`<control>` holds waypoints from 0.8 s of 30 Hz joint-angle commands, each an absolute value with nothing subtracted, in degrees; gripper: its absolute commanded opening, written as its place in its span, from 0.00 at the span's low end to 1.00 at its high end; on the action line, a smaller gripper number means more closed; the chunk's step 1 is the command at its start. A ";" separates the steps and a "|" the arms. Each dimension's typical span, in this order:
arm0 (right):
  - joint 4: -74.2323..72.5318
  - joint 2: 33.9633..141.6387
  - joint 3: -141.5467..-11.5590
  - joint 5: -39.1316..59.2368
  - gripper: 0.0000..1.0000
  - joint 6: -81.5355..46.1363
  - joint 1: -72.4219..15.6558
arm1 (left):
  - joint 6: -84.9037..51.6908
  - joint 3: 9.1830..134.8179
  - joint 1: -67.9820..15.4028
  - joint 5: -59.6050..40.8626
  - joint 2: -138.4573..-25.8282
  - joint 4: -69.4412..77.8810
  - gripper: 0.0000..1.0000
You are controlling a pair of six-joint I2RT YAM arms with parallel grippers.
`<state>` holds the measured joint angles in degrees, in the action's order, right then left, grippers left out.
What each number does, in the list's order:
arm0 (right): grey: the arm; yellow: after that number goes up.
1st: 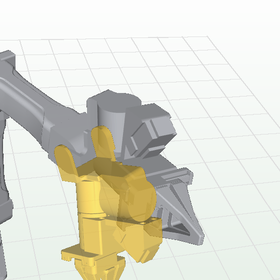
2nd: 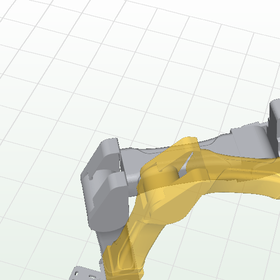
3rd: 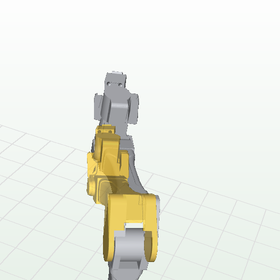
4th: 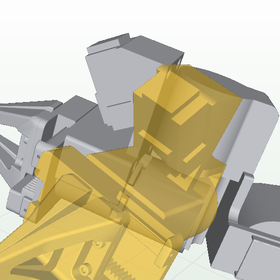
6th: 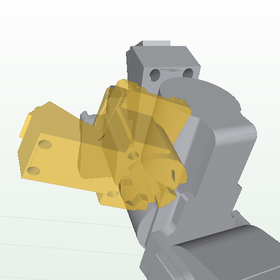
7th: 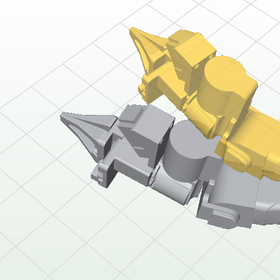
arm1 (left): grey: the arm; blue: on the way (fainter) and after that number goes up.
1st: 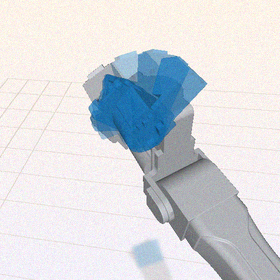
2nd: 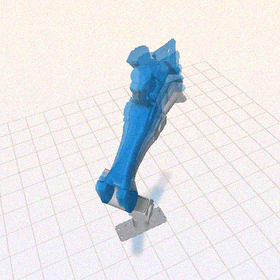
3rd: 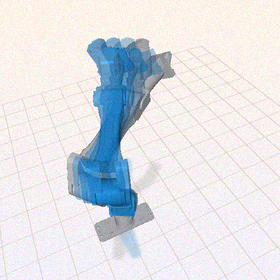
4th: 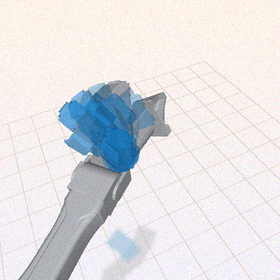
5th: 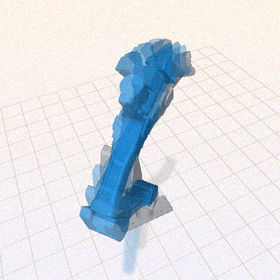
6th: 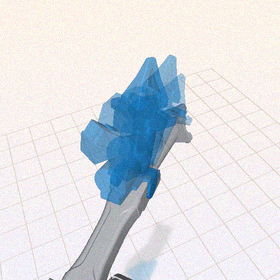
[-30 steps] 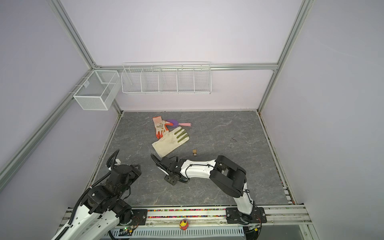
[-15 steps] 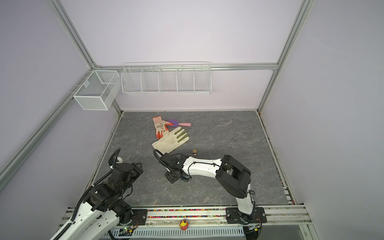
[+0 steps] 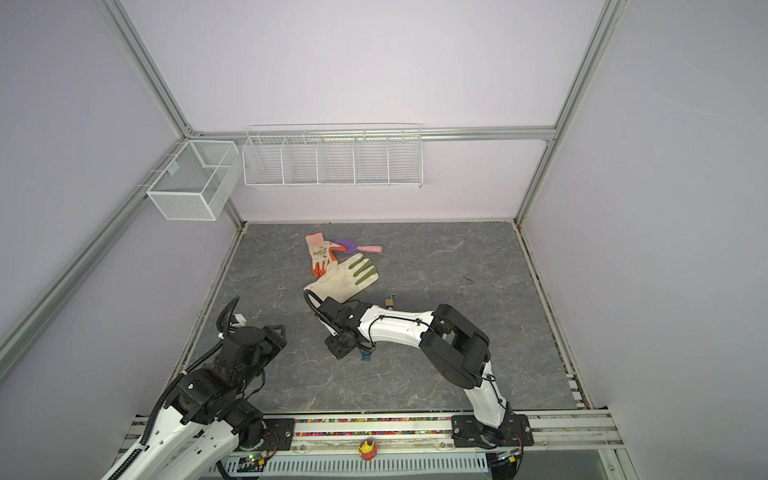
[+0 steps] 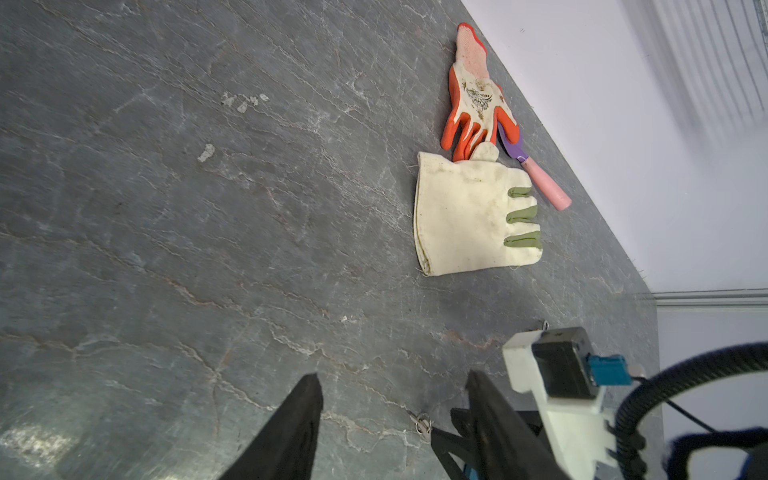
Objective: Unlock with the key
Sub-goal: 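Lower the open right gripper around the loose silver key's ring, then close the right gripper on the silver key ring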
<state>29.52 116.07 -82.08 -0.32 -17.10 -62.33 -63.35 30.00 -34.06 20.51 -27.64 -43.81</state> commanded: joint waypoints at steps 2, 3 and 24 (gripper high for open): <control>30.67 117.54 -82.70 0.29 0.32 -16.09 -61.88 | -63.08 29.91 -33.69 20.31 -28.07 -44.21 0.56; 30.57 117.75 -82.78 0.26 0.31 -15.91 -61.89 | -63.02 29.93 -33.66 20.31 -28.27 -44.23 0.56; 31.20 116.41 -82.87 -0.22 0.26 -13.95 -61.93 | -64.41 29.32 -33.67 19.34 -28.58 -43.51 0.56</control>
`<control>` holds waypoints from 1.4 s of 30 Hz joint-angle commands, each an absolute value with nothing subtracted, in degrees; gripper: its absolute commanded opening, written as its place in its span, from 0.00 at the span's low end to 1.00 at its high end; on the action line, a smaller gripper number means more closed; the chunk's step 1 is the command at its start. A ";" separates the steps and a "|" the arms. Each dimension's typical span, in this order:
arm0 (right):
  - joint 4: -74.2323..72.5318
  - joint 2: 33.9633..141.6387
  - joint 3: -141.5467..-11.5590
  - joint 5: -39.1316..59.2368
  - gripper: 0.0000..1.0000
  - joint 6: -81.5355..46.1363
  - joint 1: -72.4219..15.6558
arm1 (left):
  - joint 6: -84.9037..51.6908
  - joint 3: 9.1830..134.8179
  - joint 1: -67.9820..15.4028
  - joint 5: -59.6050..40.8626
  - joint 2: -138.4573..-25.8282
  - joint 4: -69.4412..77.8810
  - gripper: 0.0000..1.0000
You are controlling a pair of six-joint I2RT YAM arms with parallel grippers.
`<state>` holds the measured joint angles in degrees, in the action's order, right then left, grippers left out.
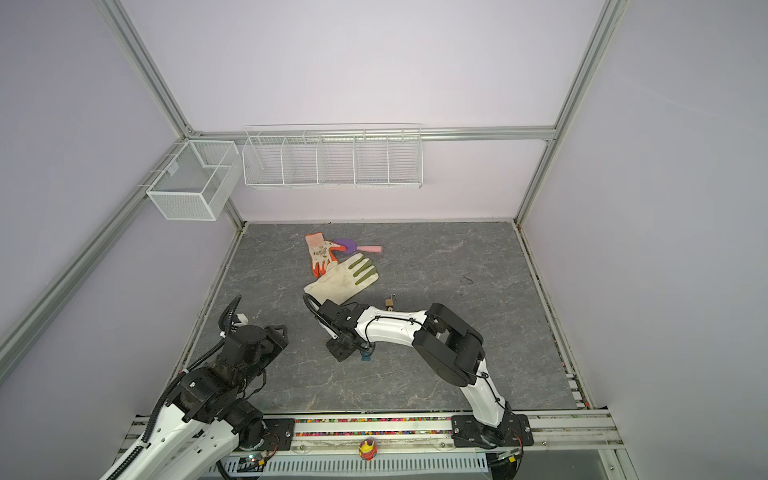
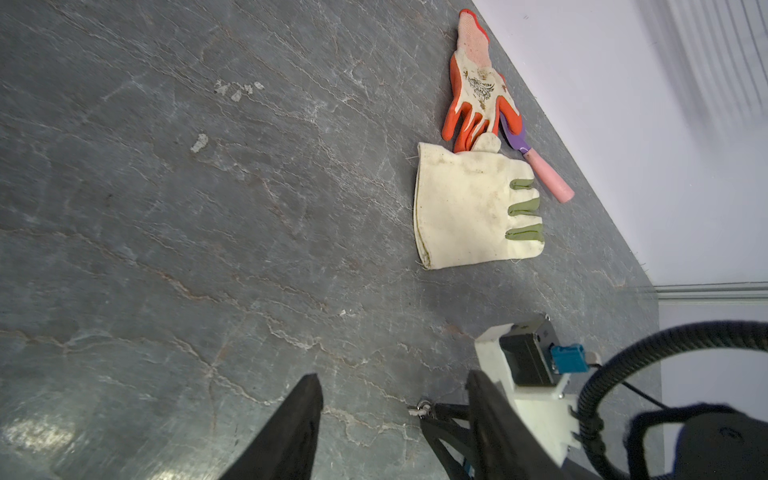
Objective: Unlock with the key
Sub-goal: 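Close the right gripper on the silver key ring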
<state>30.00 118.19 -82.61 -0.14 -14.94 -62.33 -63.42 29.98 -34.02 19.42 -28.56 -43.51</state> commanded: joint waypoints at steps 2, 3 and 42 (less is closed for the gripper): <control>31.46 115.93 -83.13 -0.18 0.27 -13.94 -61.79 | -64.44 29.43 -33.68 19.37 -28.56 -43.21 0.56; 31.46 116.04 -83.37 -0.23 0.28 -13.97 -61.78 | -64.48 29.40 -33.66 19.34 -28.63 -42.99 0.56; 29.83 121.00 -81.74 1.36 0.19 -13.14 -62.58 | -65.92 28.67 -33.67 18.81 -30.32 -42.54 0.56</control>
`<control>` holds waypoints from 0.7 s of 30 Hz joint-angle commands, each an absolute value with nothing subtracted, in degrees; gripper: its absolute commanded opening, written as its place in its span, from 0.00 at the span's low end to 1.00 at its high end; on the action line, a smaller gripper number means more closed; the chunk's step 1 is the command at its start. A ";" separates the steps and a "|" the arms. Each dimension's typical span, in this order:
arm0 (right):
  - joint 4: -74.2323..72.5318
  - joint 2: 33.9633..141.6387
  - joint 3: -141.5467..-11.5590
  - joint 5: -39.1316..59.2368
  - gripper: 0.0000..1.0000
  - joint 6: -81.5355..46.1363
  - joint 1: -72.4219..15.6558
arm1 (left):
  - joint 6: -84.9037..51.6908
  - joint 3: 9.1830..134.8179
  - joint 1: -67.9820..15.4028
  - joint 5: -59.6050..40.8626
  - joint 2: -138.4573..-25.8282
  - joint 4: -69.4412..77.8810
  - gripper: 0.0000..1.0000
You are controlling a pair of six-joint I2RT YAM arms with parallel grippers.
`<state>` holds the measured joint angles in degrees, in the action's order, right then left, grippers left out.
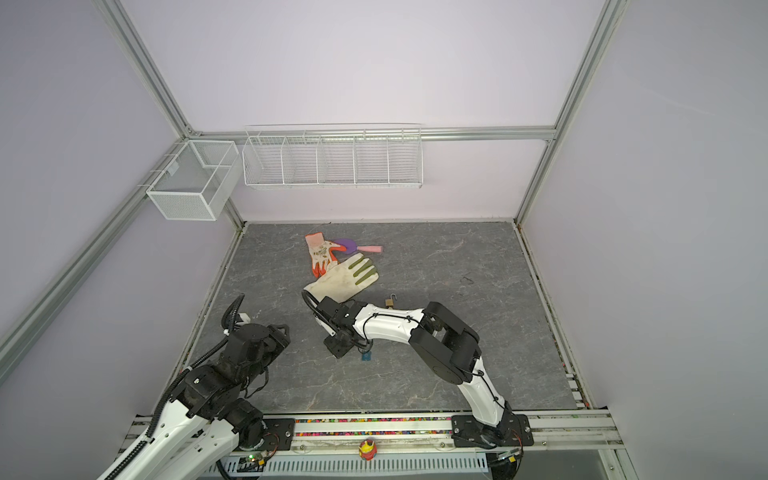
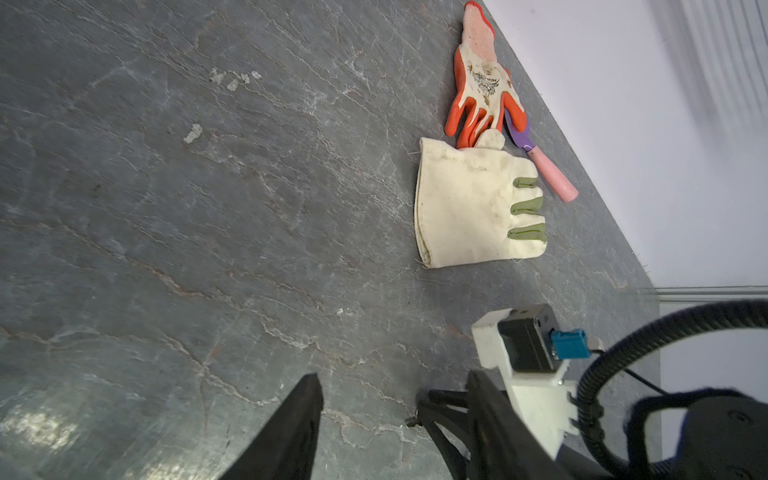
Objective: Unlock with the key
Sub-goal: 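Close the right gripper on the silver key ring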
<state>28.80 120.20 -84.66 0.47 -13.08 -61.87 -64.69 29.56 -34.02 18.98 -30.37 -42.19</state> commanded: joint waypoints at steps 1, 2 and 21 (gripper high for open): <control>29.50 120.56 -81.15 1.21 0.19 -13.33 -62.74 | -66.04 28.67 -33.66 18.81 -30.37 -42.54 0.56; 29.20 120.27 -80.57 0.93 0.19 -13.53 -62.83 | -66.06 28.69 -33.66 18.81 -30.24 -42.50 0.56; 22.09 112.32 -76.34 0.64 0.07 -19.03 -62.77 | -68.56 28.52 -33.66 16.46 -30.68 -39.77 0.56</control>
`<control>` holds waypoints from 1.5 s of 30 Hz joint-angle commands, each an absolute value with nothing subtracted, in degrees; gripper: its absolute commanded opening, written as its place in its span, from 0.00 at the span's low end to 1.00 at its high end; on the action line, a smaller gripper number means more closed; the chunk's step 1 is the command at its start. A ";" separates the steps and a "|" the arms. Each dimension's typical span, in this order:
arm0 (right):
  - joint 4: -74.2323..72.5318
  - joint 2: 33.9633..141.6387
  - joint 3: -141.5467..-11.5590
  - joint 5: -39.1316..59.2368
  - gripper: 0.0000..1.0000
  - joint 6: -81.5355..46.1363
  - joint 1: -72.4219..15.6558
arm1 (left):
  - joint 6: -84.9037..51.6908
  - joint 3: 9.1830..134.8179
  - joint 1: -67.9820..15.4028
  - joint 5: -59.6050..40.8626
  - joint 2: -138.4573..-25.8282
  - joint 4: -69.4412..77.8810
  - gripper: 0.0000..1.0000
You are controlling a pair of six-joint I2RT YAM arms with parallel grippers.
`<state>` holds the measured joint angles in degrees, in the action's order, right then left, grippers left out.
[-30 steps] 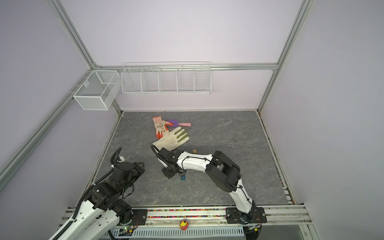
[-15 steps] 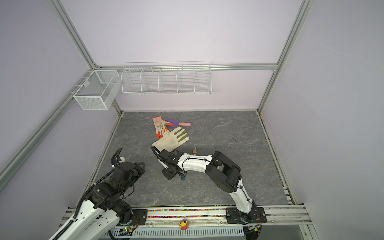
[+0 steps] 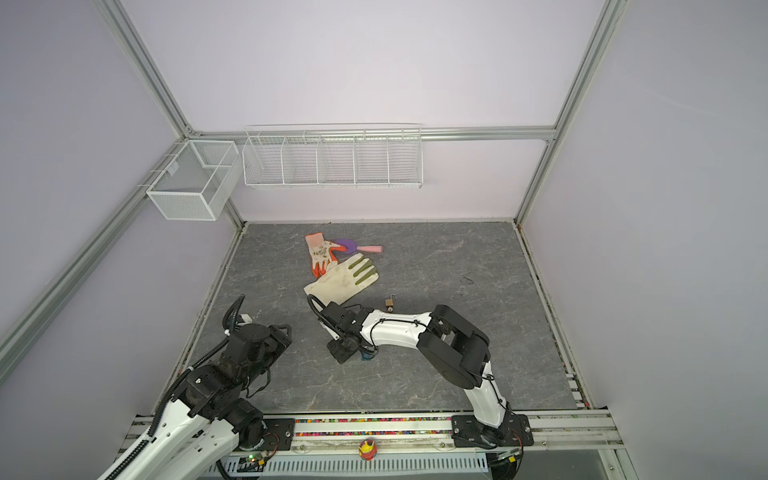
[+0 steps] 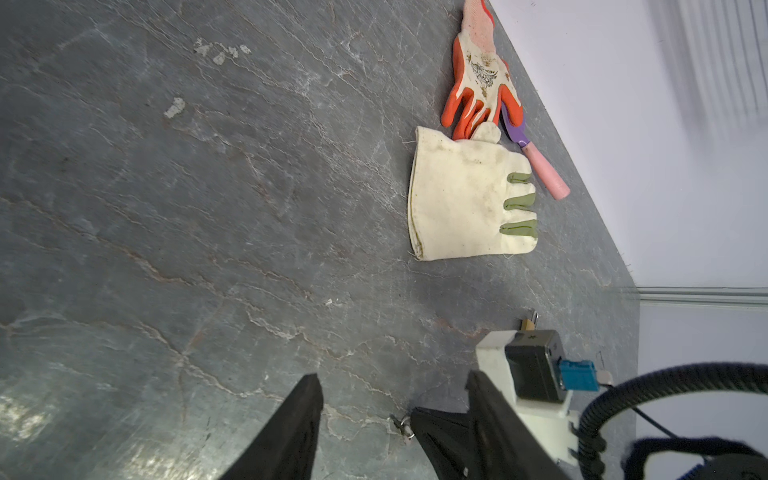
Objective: Unlock with the key
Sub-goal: 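Close the right gripper on the silver key ring, then lift the key with the right gripper while the left gripper reaches forward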
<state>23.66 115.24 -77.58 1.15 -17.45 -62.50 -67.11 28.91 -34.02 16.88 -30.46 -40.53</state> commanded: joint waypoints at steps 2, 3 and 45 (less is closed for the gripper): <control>21.45 111.53 -75.65 -0.37 0.07 -19.27 -62.79 | -68.84 28.53 -33.67 16.05 -30.67 -39.56 0.56; 21.51 111.15 -75.52 -1.31 0.07 -19.31 -62.81 | -69.04 28.46 -33.70 15.76 -30.67 -39.39 0.56; 18.60 100.85 -76.88 -4.96 0.07 -27.07 -59.94 | -70.47 21.44 -33.66 -6.15 -55.48 6.91 0.38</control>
<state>18.11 101.47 -75.31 -4.69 -26.20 -60.40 -69.87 20.82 -34.02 -4.71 -55.46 4.16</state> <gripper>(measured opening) 0.069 0.383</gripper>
